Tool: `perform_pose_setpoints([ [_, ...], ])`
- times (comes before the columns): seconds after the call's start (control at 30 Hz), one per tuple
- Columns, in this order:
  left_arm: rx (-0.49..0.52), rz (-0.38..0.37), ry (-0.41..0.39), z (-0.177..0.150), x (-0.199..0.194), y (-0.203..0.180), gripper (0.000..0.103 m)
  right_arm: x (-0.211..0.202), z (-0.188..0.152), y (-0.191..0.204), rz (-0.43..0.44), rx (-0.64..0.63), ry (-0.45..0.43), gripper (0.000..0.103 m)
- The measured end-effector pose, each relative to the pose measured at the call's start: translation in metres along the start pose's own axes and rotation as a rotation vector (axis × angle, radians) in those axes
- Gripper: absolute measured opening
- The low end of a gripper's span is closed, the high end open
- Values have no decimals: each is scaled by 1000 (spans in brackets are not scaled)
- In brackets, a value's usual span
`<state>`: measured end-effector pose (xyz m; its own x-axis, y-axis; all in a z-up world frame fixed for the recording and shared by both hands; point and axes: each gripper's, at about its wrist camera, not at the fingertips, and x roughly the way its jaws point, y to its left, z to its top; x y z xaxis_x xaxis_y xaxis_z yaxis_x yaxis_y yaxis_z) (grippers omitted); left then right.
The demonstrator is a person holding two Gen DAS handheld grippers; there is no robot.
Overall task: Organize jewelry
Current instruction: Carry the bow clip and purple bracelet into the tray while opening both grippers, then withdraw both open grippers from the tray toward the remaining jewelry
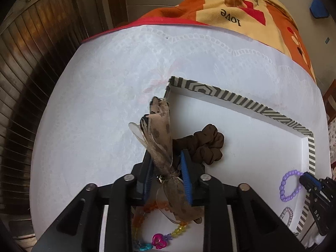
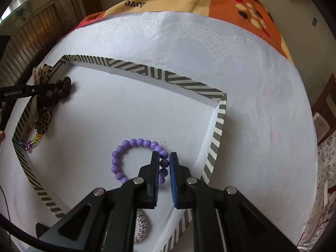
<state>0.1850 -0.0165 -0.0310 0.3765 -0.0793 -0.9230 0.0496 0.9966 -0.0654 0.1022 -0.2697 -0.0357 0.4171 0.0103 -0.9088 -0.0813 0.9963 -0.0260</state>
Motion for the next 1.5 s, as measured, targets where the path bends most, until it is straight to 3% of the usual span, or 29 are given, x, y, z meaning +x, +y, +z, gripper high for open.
perform_pose_setpoints([
  [0.07, 7, 3, -4, -1, -1, -2, 27, 0, 0, -2, -13, 8, -5, 10],
  [0.23, 30, 17, -44, -6, -16, -9, 38, -12, -2, -4, 62, 46, -26, 35],
  [0.73, 69, 10, -111, -57, -88, -22, 38, -101, -34, 17, 162, 88, -155, 47],
  [1.03, 75, -13, -133, -106, -130, -36, 38, -149, -65, 43, 158, 124, -212, 51],
  [1.13, 78, -19, -146, -121, -141, -39, 38, -159, -77, 51, 153, 119, -214, 58],
  [1.5, 88, -30, -196, -167, -176, -44, 38, -191, -113, 59, 130, 149, -240, 59],
])
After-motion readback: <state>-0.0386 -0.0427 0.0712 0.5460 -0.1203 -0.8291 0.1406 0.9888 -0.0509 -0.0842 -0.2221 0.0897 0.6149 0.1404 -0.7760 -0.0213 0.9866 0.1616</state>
